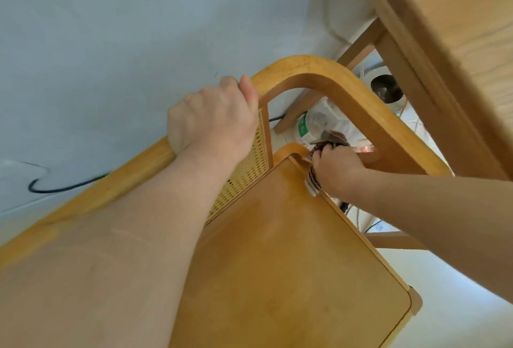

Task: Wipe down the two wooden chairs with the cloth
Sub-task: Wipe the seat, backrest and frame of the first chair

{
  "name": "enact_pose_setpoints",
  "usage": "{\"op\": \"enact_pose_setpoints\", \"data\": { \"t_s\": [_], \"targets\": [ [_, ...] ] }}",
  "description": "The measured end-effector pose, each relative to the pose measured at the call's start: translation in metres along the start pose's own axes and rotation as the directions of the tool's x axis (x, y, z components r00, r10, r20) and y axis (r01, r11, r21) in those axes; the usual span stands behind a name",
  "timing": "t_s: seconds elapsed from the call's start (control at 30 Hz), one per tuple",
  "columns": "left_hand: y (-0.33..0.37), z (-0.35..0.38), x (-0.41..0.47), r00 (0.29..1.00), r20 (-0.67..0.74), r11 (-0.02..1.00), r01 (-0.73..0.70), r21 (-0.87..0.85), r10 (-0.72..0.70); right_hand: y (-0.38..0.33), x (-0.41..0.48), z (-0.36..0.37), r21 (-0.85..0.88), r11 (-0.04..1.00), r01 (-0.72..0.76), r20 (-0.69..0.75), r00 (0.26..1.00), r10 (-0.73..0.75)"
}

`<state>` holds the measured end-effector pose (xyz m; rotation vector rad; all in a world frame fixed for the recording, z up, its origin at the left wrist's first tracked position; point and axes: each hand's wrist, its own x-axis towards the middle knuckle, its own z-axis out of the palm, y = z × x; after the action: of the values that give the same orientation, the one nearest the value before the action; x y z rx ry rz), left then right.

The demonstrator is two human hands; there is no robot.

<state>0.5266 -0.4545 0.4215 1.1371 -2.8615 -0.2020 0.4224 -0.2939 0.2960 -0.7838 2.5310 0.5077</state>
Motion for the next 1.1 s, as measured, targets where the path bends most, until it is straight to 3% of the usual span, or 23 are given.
{"op": "enact_pose_setpoints", "data": {
  "t_s": [0.03, 0.17, 0.23, 0.27, 0.33, 0.4, 0.57, 0.63, 0.7, 0.77, 0.87, 0.97, 1.03, 1.1],
  "targets": [
    [-0.001, 0.001, 0.001, 1.000, -0.003, 1.000, 0.011, 0.011, -0.011, -0.011, 0.004, -0.002, 0.121, 0.992, -0.035, 0.028, 0.999, 0.031],
    [-0.002, 0.006, 0.004, 0.999, -0.032, 0.999, 0.026, 0.041, -0.025, -0.043, 0.010, -0.005, 0.331, 0.934, -0.131, 0.126, 0.988, 0.094],
    [-0.003, 0.006, 0.005, 0.999, -0.032, 0.998, 0.011, 0.056, -0.009, -0.047, 0.019, -0.010, 0.488, 0.852, -0.191, 0.149, 0.980, 0.134],
    [-0.002, 0.006, 0.004, 1.000, -0.026, 0.999, 0.004, 0.053, -0.003, -0.047, 0.021, -0.013, 0.632, 0.744, -0.215, 0.199, 0.974, 0.112],
    [-0.004, 0.005, 0.004, 1.000, -0.016, 0.999, -0.009, 0.049, 0.009, -0.061, 0.010, -0.026, 0.926, 0.286, -0.248, 0.256, 0.967, 0.011],
    [-0.008, 0.004, 0.004, 0.999, -0.003, 0.999, -0.032, 0.027, 0.032, -0.079, -0.006, -0.034, 0.965, -0.079, -0.251, 0.257, 0.964, 0.071],
    [-0.024, -0.005, 0.012, 0.983, 0.118, 0.976, -0.118, -0.181, 0.141, -0.092, -0.044, -0.042, 0.902, -0.422, -0.095, 0.192, 0.962, 0.195],
    [-0.045, -0.012, 0.004, 0.958, 0.222, 0.961, -0.127, -0.247, 0.184, -0.095, -0.068, -0.061, 0.920, -0.381, 0.089, 0.003, 0.972, 0.234],
    [-0.077, -0.021, -0.014, 0.939, 0.325, 0.978, -0.043, -0.204, 0.109, -0.105, -0.094, -0.085, 0.930, -0.211, 0.302, -0.243, 0.933, 0.267],
    [-0.110, -0.032, -0.038, 0.920, 0.390, 0.991, 0.088, -0.105, -0.040, -0.120, -0.109, -0.096, 0.907, -0.035, 0.420, -0.387, 0.863, 0.325],
    [-0.133, -0.040, -0.067, 0.933, 0.318, 0.983, 0.182, -0.011, -0.169, -0.148, -0.110, -0.078, 0.876, 0.059, 0.478, -0.455, 0.781, 0.427],
    [-0.133, -0.034, -0.072, 0.971, 0.180, 0.987, 0.156, 0.040, -0.160, -0.175, -0.097, -0.050, 0.834, 0.106, 0.542, -0.520, 0.705, 0.483],
    [-0.133, -0.031, -0.072, 0.977, 0.152, 0.988, 0.145, 0.043, -0.150, -0.186, -0.078, -0.019, 0.871, 0.102, 0.481, -0.461, 0.725, 0.512],
    [-0.136, -0.029, -0.072, 0.982, 0.129, 0.989, 0.133, 0.060, -0.139, -0.194, -0.061, 0.015, 0.949, -0.018, 0.315, -0.254, 0.796, 0.550]
  ]
}}
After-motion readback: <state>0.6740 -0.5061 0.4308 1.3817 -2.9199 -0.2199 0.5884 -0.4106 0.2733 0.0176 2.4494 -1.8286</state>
